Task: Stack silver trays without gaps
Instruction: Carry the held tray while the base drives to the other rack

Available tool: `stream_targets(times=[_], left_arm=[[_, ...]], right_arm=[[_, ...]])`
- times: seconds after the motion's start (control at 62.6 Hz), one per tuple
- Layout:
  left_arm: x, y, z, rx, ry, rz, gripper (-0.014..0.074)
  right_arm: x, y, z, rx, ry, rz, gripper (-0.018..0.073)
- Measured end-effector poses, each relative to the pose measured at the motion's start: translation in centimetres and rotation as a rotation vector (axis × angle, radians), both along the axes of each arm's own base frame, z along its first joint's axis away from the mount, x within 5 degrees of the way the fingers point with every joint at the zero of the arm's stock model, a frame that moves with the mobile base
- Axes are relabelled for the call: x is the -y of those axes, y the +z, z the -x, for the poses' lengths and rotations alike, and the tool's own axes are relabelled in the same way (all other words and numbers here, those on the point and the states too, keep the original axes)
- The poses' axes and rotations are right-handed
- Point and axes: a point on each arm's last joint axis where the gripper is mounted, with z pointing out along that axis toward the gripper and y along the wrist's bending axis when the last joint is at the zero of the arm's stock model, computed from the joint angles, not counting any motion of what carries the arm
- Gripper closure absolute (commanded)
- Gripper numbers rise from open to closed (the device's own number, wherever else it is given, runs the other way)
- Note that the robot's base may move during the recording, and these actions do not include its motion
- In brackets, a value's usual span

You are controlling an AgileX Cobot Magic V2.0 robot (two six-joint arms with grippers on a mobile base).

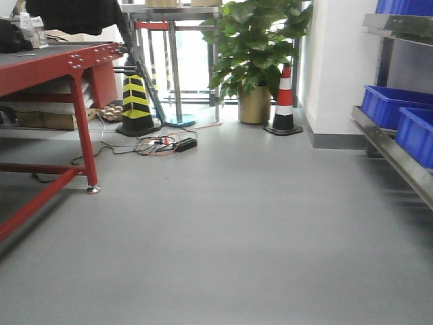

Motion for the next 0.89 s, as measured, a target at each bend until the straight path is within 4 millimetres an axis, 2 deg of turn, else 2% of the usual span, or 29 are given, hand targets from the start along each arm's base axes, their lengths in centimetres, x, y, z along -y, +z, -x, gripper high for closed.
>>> stream_targets(times=[0.894], left_arm=[[0.07, -0.02, 0.05, -0.007, -0.003, 0.007, 0.0645]], right_arm=[[0.01, 0.01, -0.01, 0.002, -0.001, 0.001, 0.0537]])
